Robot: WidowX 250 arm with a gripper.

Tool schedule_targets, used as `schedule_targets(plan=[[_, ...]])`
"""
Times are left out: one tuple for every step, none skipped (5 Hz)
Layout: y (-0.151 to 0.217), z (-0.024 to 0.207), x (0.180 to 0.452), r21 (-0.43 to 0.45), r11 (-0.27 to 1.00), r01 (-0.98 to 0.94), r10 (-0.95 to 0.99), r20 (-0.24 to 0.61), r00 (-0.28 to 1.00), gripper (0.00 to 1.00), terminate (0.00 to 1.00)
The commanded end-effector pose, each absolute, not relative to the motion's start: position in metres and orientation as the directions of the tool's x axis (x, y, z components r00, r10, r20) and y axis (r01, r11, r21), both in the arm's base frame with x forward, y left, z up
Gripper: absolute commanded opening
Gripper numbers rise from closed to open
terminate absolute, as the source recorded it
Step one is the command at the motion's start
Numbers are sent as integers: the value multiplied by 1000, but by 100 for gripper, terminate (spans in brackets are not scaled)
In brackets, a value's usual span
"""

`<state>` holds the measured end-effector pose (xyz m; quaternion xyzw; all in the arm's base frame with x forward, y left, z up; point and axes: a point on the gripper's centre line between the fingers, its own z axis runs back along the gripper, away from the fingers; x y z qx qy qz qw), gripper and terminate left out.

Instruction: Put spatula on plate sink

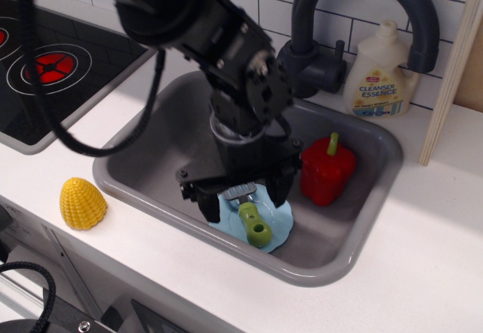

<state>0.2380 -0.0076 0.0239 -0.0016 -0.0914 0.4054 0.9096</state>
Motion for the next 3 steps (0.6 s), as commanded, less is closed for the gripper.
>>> schedule_targets(plan=[[-5,87,253,-146,749,-646,661,220,717,100,0],[-5,87,253,-146,749,-646,661,220,717,100,0],[-5,87,253,-146,749,-646,661,220,717,100,100]])
